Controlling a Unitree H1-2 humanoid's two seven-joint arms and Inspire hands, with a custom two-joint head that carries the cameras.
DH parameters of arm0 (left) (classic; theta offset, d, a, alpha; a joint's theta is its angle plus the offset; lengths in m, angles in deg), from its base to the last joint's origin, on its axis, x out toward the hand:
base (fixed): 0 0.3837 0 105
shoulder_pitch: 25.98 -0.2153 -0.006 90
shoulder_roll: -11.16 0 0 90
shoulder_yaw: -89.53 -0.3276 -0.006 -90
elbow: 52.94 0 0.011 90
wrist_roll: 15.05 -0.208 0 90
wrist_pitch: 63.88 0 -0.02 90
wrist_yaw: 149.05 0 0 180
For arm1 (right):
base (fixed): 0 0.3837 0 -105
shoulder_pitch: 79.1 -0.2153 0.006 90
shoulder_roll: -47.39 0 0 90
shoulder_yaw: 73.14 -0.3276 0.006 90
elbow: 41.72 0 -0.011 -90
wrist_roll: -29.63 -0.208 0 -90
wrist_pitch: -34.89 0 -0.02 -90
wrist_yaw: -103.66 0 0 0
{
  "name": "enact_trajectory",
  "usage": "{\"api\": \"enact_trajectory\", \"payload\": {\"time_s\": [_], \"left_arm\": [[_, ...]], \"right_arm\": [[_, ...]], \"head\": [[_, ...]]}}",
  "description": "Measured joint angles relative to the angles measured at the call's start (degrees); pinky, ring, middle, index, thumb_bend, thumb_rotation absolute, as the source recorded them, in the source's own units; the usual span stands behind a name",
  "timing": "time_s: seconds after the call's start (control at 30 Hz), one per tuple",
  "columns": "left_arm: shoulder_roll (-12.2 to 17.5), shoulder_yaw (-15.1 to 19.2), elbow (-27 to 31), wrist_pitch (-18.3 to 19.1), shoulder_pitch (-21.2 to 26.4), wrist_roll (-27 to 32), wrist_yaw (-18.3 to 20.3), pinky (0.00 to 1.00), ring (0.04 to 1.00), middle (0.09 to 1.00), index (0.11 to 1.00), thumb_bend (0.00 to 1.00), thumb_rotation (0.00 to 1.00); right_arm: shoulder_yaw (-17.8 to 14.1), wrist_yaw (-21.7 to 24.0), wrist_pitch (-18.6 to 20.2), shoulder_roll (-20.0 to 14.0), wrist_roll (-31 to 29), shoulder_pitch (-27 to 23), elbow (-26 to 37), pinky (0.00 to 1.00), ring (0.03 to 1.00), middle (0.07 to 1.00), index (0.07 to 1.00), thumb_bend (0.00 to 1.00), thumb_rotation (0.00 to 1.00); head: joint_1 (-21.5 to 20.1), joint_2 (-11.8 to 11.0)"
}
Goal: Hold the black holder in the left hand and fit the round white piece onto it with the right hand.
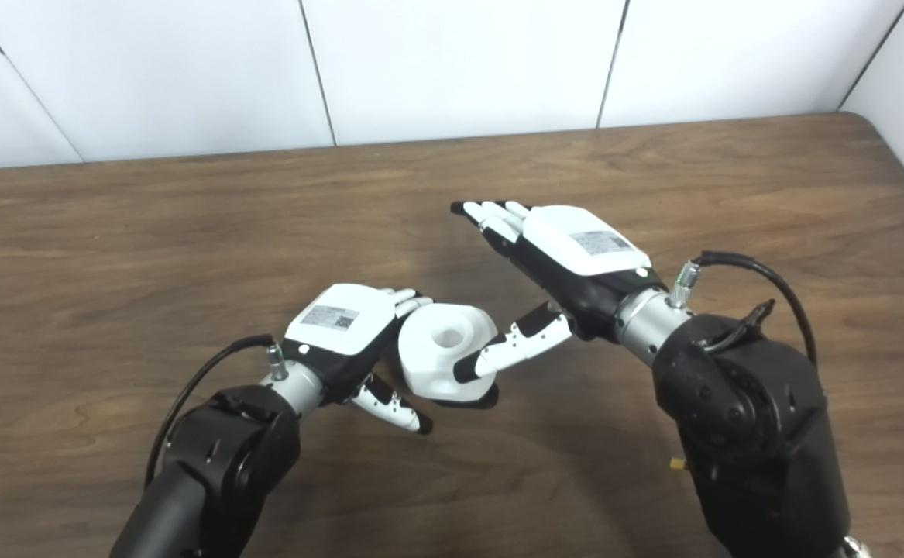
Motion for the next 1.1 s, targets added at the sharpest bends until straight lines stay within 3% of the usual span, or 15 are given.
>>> {"api": "enact_trajectory", "payload": {"time_s": [0.23,0.47,0.67,0.8,0.93,1.0,1.1], "left_arm": [[0.25,2.9,1.19,-0.1,-1.31,0.08,1.66,0.83,0.926,0.936,0.924,1.0,0.35],[2.26,11.38,5.59,0.34,-2.67,3.95,7.89,0.79,0.904,0.922,0.947,1.0,0.37],[2.59,18.39,9.04,2.76,-4.58,6.52,9.88,0.75,0.886,0.92,0.942,1.0,0.31],[2.83,21.81,10.72,5.0,-5.71,10.22,10.31,0.75,0.91,0.944,0.954,0.99,0.33],[3.43,25.94,12.02,7.51,-6.9,17.31,9.41,0.75,0.912,0.939,0.933,0.96,0.34],[3.83,28.07,12.29,8.11,-8.07,21.38,7.52,0.78,0.918,0.939,0.928,0.91,0.39],[3.47,30.99,12.52,8.97,-10.15,27.85,3.71,0.83,0.929,0.943,0.935,0.84,0.44]], "right_arm": [[-0.45,-0.38,0.04,-0.32,-0.73,-0.02,-0.05,1.0,1.0,0.988,1.0,1.0,0.58],[-1.9,-1.16,1.09,-0.52,-2.66,-0.14,0.09,1.0,1.0,0.978,1.0,1.0,0.57],[-3.38,-2.46,1.92,-1.0,-5.41,-0.13,0.13,1.0,1.0,0.974,1.0,1.0,0.55],[-4.61,-2.6,4.0,-1.21,-7.29,0.04,0.24,1.0,1.0,0.984,1.0,0.97,0.64],[-6.72,-2.74,5.45,-1.21,-8.94,1.35,0.28,1.0,1.0,0.992,1.0,0.85,0.85],[-7.93,-3.52,5.55,-1.18,-9.74,2.47,0.2,0.97,1.0,0.998,0.999,0.81,0.94],[-9.77,-5.81,5.56,-1.03,-11.7,4.28,-0.35,0.9,0.99,0.995,0.981,0.77,0.99]], "head": [[0.17,-0.35],[0.44,-0.44],[0.61,-0.62],[0.62,-0.7],[0.79,-0.7],[0.7,-0.79],[0.62,-0.79]]}}
